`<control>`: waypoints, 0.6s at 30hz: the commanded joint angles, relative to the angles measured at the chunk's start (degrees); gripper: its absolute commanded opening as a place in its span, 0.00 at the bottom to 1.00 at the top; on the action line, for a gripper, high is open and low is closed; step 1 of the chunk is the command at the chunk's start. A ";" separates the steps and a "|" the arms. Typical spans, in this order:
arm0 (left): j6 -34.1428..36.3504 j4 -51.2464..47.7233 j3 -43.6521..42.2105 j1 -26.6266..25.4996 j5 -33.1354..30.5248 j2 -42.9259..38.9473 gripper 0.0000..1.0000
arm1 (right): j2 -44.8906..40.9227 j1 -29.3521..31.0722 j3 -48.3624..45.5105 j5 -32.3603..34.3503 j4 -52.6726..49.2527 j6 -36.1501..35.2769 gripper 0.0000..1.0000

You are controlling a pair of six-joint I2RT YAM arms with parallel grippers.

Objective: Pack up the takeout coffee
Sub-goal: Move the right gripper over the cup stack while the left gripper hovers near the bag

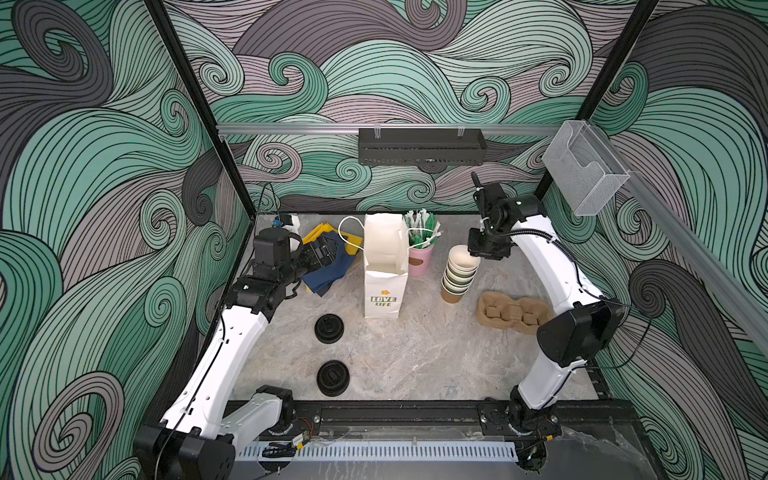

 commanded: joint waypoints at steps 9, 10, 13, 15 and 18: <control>0.35 -0.49 1.09 -0.33 0.03 -1.09 0.95 | 2.30 0.83 2.57 1.51 -2.17 1.38 0.22; 0.45 -0.56 1.09 -0.32 0.03 -1.12 0.95 | 2.32 0.84 2.53 1.57 -2.16 1.39 0.21; 0.63 -0.46 1.09 -0.33 -0.06 -1.13 0.95 | 2.46 0.84 2.27 1.68 -2.20 1.48 0.22; 0.72 -0.38 1.13 -0.33 -0.14 -1.04 0.95 | 2.54 0.84 2.00 1.68 -2.19 1.48 0.21; 0.76 -0.28 1.47 -0.33 -0.14 -0.99 0.95 | 2.48 0.86 1.91 1.68 -2.17 1.54 0.18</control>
